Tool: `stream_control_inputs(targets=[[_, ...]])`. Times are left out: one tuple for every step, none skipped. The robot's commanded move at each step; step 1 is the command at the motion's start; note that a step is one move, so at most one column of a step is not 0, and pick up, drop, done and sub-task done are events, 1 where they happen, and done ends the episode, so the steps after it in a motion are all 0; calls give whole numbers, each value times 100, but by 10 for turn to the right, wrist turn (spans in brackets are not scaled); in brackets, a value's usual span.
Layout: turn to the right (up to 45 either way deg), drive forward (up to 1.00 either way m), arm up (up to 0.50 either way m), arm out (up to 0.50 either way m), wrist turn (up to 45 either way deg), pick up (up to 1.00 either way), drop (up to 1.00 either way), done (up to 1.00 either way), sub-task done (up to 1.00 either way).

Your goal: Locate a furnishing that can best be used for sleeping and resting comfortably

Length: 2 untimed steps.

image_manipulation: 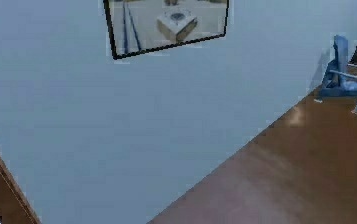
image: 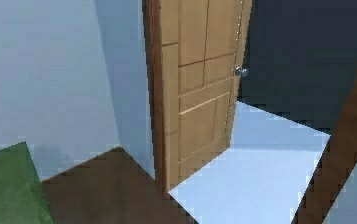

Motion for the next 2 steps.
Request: stream_control_inputs(targets=[[0,25,0,0,0,0,0,0,0],[150,0,0,0,0,0,0,0,0]])
